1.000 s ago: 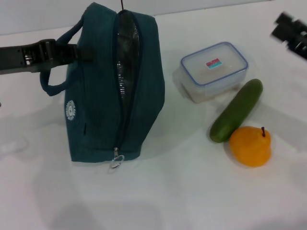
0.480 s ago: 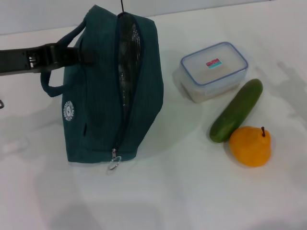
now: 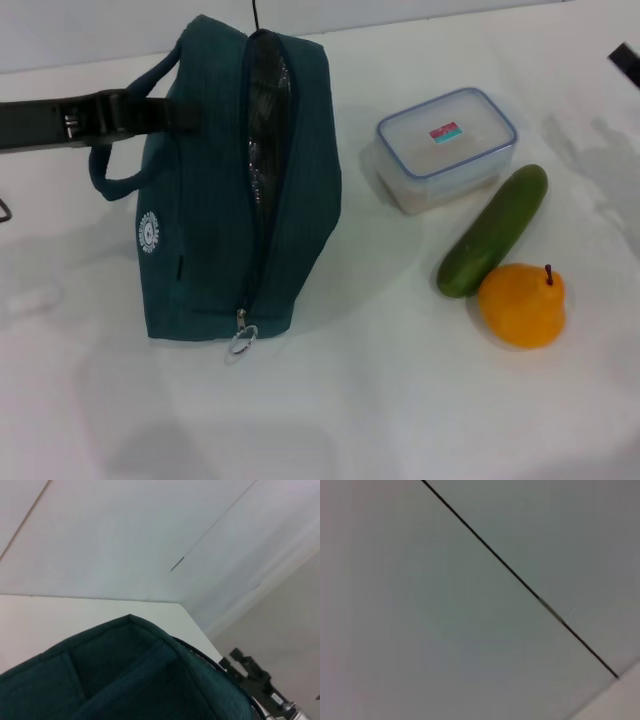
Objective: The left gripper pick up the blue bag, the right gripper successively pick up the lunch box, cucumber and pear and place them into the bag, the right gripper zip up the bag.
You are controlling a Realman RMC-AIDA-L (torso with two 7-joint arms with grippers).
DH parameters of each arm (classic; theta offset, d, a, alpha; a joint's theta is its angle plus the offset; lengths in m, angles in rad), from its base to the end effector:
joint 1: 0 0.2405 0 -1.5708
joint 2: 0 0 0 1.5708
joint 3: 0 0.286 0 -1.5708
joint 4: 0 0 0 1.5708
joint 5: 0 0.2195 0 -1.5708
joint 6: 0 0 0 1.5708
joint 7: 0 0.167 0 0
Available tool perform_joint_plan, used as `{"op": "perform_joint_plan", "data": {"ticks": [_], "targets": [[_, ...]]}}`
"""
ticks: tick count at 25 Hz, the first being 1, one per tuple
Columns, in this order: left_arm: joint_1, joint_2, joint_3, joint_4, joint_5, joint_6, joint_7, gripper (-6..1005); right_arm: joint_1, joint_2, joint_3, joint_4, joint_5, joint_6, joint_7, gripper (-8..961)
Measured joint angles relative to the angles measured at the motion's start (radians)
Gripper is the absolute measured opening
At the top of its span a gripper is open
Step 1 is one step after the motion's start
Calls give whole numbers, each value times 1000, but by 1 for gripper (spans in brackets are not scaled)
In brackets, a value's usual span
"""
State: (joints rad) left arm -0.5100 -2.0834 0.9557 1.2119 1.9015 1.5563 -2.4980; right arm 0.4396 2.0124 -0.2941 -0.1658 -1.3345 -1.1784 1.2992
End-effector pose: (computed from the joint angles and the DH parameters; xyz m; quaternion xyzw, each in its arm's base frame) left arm -0.1871 0.3857 0.0196 -0.8498 -0.4642 -0.2406 0.0671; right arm 0.4002 0.3732 0.0333 -0.5715 0.4945 0.4850 0.4402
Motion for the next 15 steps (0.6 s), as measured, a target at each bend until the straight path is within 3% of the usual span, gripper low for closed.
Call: {"op": "perform_joint_plan", "data": {"ticks": [5,15], "targets": [[-1,0,0,0,0,-7,11,70,42,3,1,56,2,67,2,828],[-3,0,0,-23,0,-7,46,70,80,9,-51,143,-6,70,65,821]]}}
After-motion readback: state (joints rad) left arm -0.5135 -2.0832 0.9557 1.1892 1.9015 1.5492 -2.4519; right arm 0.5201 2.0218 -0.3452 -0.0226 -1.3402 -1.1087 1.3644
